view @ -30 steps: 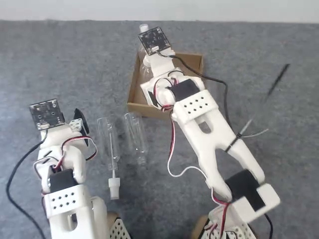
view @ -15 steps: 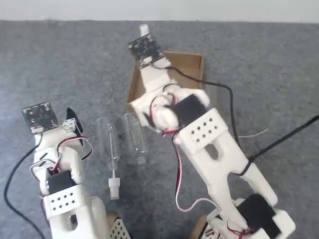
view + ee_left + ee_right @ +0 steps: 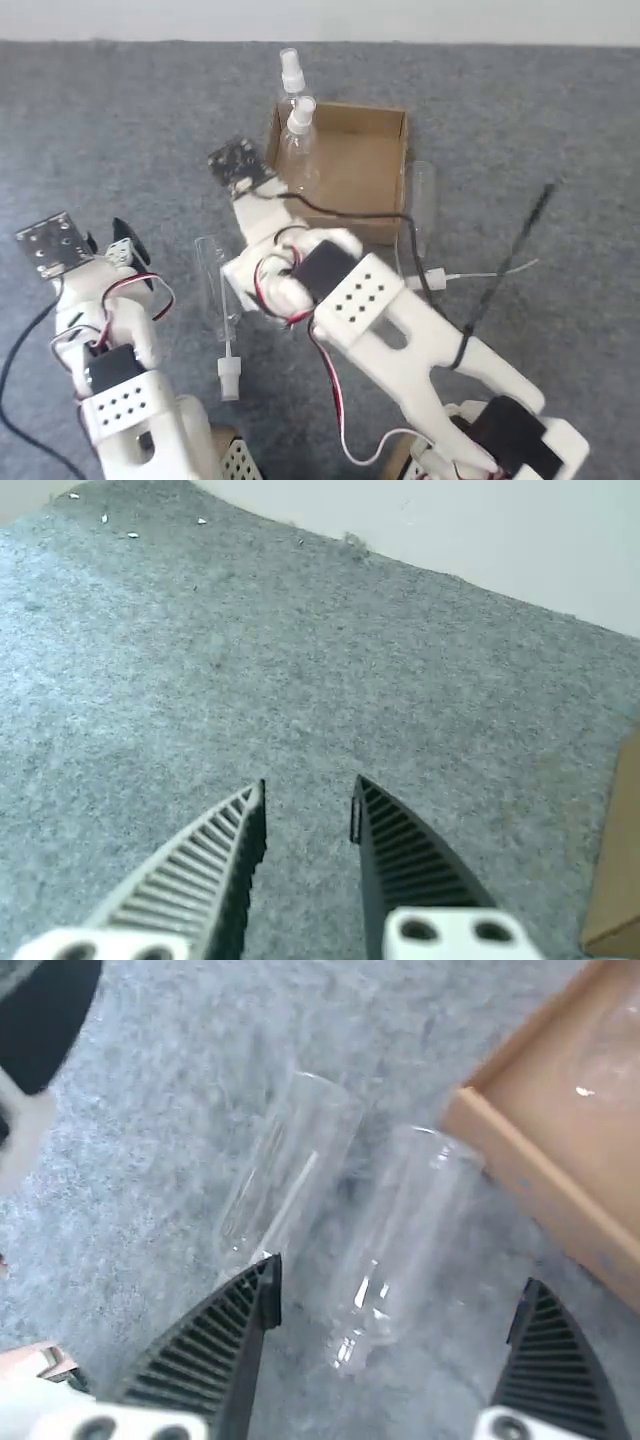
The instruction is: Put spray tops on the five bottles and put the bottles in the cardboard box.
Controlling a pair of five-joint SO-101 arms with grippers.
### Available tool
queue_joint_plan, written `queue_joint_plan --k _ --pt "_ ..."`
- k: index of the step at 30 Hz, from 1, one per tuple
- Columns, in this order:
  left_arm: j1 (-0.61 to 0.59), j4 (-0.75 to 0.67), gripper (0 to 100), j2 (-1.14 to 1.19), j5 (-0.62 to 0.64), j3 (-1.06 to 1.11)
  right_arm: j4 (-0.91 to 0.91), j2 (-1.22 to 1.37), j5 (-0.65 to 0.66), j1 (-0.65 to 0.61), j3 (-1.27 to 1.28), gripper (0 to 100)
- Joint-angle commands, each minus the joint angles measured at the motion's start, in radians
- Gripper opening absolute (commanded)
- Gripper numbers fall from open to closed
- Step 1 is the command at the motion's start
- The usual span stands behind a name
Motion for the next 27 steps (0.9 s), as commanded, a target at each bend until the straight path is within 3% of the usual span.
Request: queue_joint_plan --k 1,7,20,27 --pt "-0.005 -0.029 13 -0.014 0.012 -0.005 -0.173 -0.054 -0.008 -0.010 0.066 31.4" --pt "-0.005 -0.031 13 -0.014 0.012 -0.005 -0.229 0.002 -0.064 -0.007 0.084 31.4" --pt "-0.003 -0.028 13 -0.014 0.012 -0.005 -0.236 0.295 -0.057 -0.001 -0.049 31.3" --pt "-0.002 -0.026 13 -0.014 0.011 -0.005 -0.236 0.366 -0.057 0.042 -0.086 20.9"
